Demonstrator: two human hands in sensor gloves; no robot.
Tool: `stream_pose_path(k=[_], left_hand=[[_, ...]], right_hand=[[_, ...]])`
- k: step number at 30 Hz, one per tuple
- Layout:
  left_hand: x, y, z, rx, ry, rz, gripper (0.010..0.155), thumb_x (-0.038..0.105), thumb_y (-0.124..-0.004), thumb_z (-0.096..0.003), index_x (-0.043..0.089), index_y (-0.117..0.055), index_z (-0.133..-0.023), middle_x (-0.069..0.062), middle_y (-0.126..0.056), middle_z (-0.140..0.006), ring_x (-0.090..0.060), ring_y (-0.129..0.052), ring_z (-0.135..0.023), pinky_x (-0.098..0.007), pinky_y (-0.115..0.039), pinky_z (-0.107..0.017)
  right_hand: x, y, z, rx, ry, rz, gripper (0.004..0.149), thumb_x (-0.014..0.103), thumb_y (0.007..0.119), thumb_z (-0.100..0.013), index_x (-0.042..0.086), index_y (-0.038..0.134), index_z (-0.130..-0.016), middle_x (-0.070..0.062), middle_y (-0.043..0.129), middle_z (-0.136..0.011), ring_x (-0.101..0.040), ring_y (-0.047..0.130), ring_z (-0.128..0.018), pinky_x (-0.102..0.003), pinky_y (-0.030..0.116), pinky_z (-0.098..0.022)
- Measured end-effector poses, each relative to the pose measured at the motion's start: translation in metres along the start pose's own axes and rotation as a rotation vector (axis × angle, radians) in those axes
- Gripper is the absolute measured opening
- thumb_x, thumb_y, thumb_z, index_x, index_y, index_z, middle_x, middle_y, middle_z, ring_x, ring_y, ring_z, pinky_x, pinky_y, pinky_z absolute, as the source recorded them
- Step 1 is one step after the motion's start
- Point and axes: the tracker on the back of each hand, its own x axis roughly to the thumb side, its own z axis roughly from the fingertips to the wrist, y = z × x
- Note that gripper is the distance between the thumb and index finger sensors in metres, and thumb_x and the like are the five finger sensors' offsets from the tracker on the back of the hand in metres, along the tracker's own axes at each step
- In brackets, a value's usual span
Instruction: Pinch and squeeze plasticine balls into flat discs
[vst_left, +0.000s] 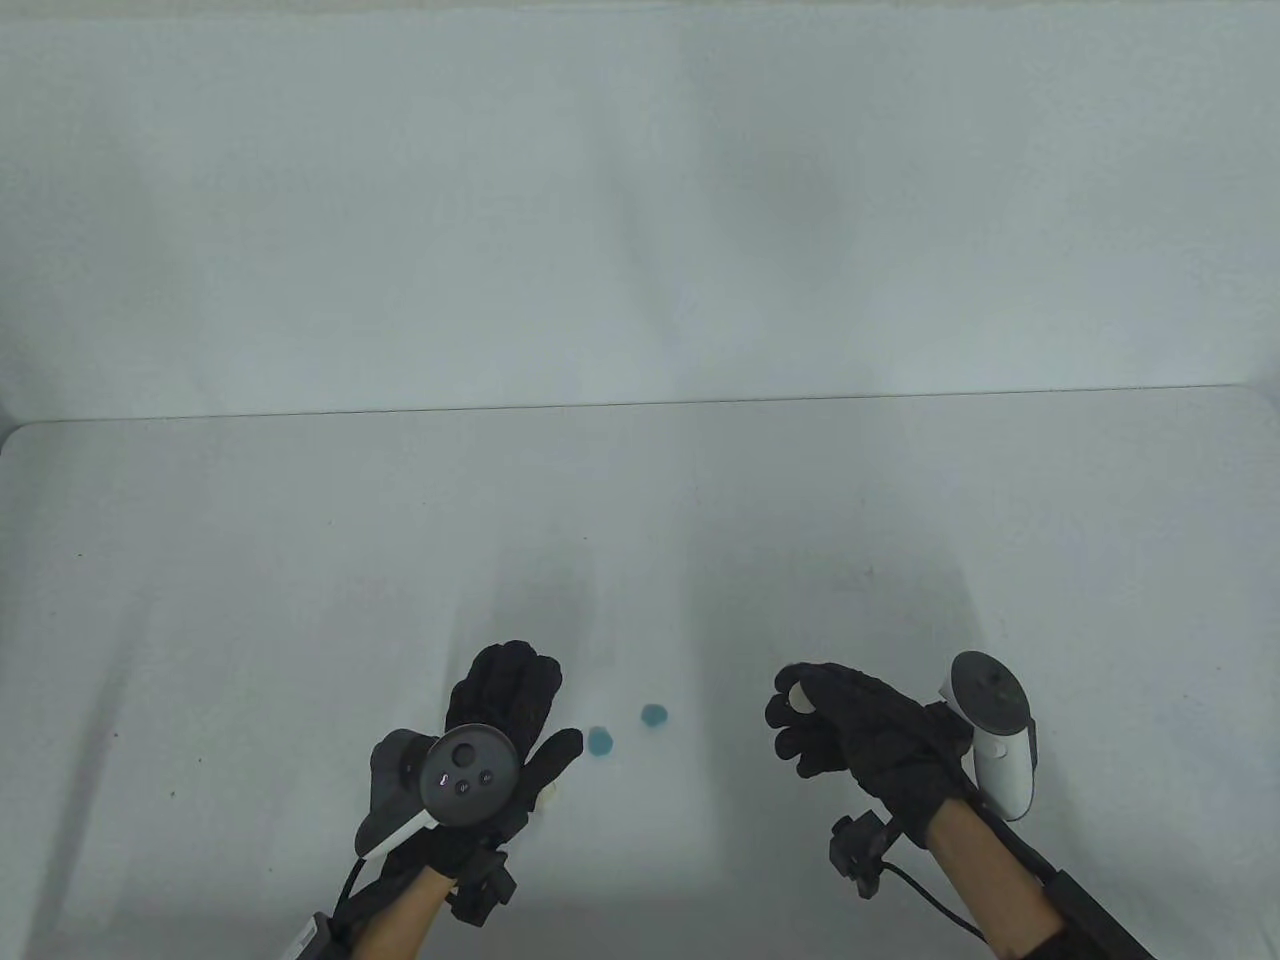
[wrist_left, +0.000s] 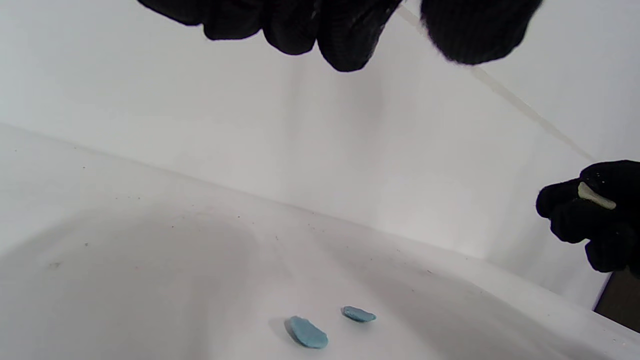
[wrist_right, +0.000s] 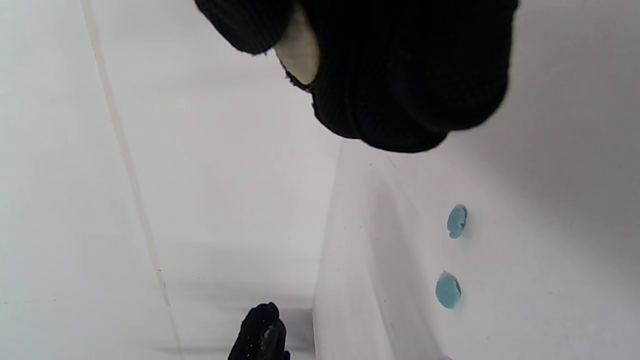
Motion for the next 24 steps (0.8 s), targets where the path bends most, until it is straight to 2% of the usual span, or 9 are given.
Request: stream_pose_path(k=[2, 5, 8, 13, 16, 20, 24], left_hand=[[0.0, 0.0, 0.001, 0.001, -0.004, -0.006, 0.073, 0.047, -0.065, -0.0553, 0.006, -0.051, -0.114, -0.027, -0.041, -0.117, -0.055, -0.042, -0.106, -0.062, -0.044, -0.073], [0.001, 0.002, 0.001, 0.008, -0.011, 0.005, 0.073, 0.047, -0.065, -0.0552, 0.006, -0.051, -0.114, -0.027, -0.041, -0.117, -0.055, -0.042, -0.106, -0.062, -0.044, -0.073], [0.001, 0.002, 0.001, 0.01, -0.015, 0.001, 0.073, 0.047, -0.065, -0.0552, 0.006, -0.05, -0.114, -0.027, -0.041, -0.117, -0.056, -0.042, -0.106, -0.062, -0.044, -0.073], [0.001, 0.003, 0.002, 0.018, -0.018, 0.005, 0.073, 0.047, -0.065, -0.0553, 0.006, -0.05, -0.114, -0.027, -0.041, -0.117, -0.055, -0.042, -0.106, -0.062, -0.044, -0.073], [0.001, 0.003, 0.002, 0.019, -0.014, 0.005, 0.073, 0.047, -0.065, -0.0553, 0.006, -0.05, -0.114, -0.027, -0.041, -0.117, -0.056, -0.042, -0.106, -0.062, -0.044, -0.073], [0.001, 0.004, 0.002, 0.024, -0.013, 0.005, 0.073, 0.047, -0.065, -0.0552, 0.006, -0.05, -0.114, -0.027, -0.041, -0.117, -0.055, -0.042, -0.106, -0.062, -0.044, -0.073], [0.001, 0.004, 0.002, 0.026, -0.016, 0.008, 0.073, 0.047, -0.065, -0.0552, 0.006, -0.05, -0.114, -0.027, -0.041, -0.117, -0.055, -0.042, -0.106, -0.062, -0.044, -0.073]], right_hand=[[0.0, 0.0, 0.0, -0.003, 0.005, 0.023, 0.044, 0.034, 0.067, -0.061, 0.01, 0.078, -0.096, -0.019, 0.095, -0.081, -0.033, 0.102, -0.058, -0.036, 0.092, -0.035], [0.002, 0.001, 0.001, -0.051, 0.019, 0.074, 0.045, 0.037, 0.067, -0.061, 0.012, 0.078, -0.097, -0.019, 0.09, -0.089, -0.037, 0.1, -0.062, -0.037, 0.092, -0.034], [0.005, 0.002, 0.0, -0.051, 0.028, 0.136, 0.046, 0.037, 0.067, -0.061, 0.013, 0.077, -0.098, -0.023, 0.074, -0.098, -0.039, 0.091, -0.071, -0.04, 0.091, -0.037], [0.016, 0.004, -0.002, -0.08, 0.002, 0.258, 0.047, 0.031, 0.07, -0.06, 0.004, 0.076, -0.098, -0.02, 0.084, -0.085, -0.032, 0.096, -0.061, -0.035, 0.092, -0.034], [0.02, 0.004, -0.002, -0.176, -0.027, 0.314, 0.05, 0.032, 0.078, -0.055, 0.0, 0.079, -0.094, -0.013, 0.097, -0.07, -0.022, 0.103, -0.046, -0.027, 0.095, -0.029], [0.024, 0.004, -0.007, -0.228, -0.037, 0.383, 0.057, 0.034, 0.082, -0.053, 0.0, 0.073, -0.097, -0.009, 0.099, -0.067, -0.018, 0.105, -0.042, -0.023, 0.096, -0.026], [0.025, 0.008, -0.018, -0.235, -0.021, 0.44, 0.059, 0.035, 0.083, -0.052, -0.001, 0.071, -0.096, -0.008, 0.098, -0.067, -0.018, 0.105, -0.042, -0.023, 0.096, -0.026]])
